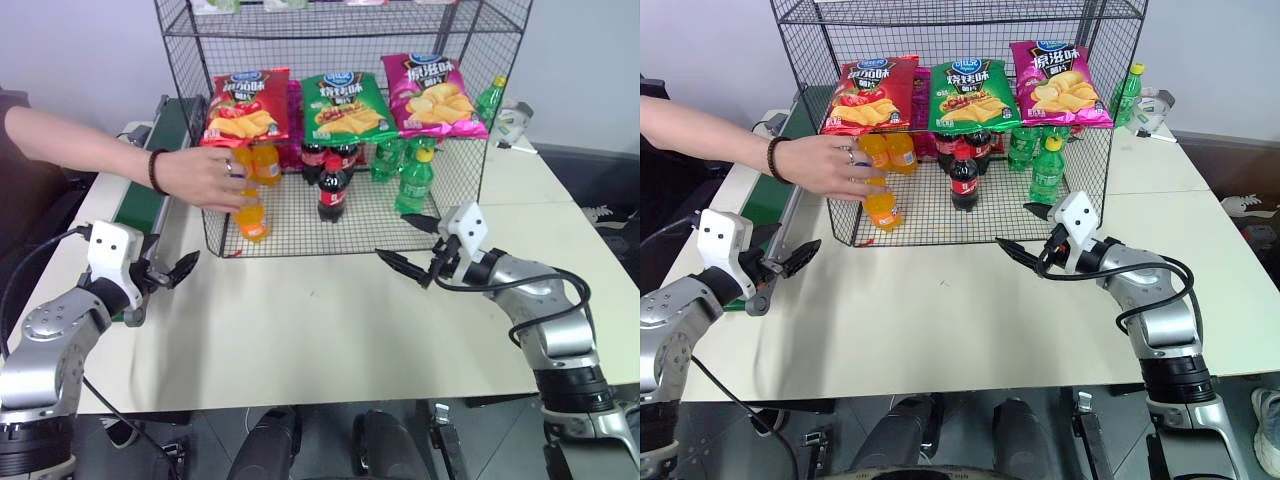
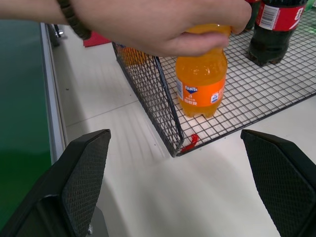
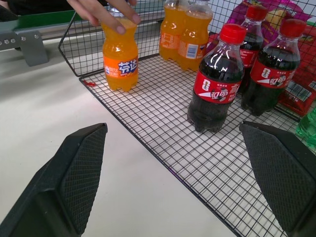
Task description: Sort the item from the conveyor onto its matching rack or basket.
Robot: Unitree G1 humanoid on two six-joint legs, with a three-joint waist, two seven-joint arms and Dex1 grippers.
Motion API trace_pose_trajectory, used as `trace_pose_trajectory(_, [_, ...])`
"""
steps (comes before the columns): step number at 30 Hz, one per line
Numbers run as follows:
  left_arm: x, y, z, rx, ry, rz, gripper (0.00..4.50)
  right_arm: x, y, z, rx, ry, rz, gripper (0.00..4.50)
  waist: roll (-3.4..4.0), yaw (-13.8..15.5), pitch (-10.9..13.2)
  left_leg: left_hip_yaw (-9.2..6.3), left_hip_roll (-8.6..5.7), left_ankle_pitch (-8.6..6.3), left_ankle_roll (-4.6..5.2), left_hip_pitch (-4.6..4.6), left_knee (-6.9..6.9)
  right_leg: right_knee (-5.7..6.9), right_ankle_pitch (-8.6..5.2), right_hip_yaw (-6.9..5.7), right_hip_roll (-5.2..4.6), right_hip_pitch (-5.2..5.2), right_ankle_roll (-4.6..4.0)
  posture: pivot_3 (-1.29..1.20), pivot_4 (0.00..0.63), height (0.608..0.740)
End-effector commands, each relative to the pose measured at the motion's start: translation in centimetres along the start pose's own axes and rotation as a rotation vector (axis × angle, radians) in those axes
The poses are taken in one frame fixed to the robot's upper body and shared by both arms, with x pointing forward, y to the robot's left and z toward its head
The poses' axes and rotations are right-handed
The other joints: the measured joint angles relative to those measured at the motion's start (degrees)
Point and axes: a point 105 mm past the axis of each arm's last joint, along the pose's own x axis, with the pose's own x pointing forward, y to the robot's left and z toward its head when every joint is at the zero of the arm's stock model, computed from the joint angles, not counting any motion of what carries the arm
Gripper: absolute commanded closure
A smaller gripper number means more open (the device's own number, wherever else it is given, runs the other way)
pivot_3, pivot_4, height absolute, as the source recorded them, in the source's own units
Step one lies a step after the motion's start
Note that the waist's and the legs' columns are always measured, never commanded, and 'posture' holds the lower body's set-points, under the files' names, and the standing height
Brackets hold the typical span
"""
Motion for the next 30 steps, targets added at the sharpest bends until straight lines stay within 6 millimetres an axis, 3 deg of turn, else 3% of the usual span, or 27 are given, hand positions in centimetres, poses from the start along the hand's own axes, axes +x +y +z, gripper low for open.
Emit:
trace_pose_trajectory(1, [-0.6, 0.4, 1.6, 0.038, -0.052, 0.016, 0.08, 0.3, -0.2, 1.5, -0.038, -0.055, 0.001, 0.00, 0.00, 0.0, 0.0, 0.00, 0.00, 0.00, 0.00, 0.00, 0.00, 0.00, 0.00, 0.00, 0.00, 0.00, 0.00, 0.00, 0.150, 0.740])
trace_pose_trajectory(25, [-0.7, 0.5, 1.1, 0.016, -0.035, 0.031, 0.08, 0.6, -0.2, 1.7, -0.044, -0.069, -0.009, 0.00, 0.00, 0.0, 0.0, 0.00, 0.00, 0.00, 0.00, 0.00, -0.02, -0.02, 0.00, 0.00, 0.00, 0.00, 0.00, 0.00, 0.150, 0.740])
trace_pose_trajectory(30, [-1.1, 1.8, 1.3, -0.011, -0.047, 0.094, 0.08, 0.7, 0.3, 1.5, -0.037, -0.067, -0.001, 0.00, 0.00, 0.0, 0.0, 0.00, 0.01, 0.00, 0.00, 0.00, -0.05, -0.02, 0.00, 0.00, 0.00, -0.02, 0.00, 0.00, 0.150, 0.740])
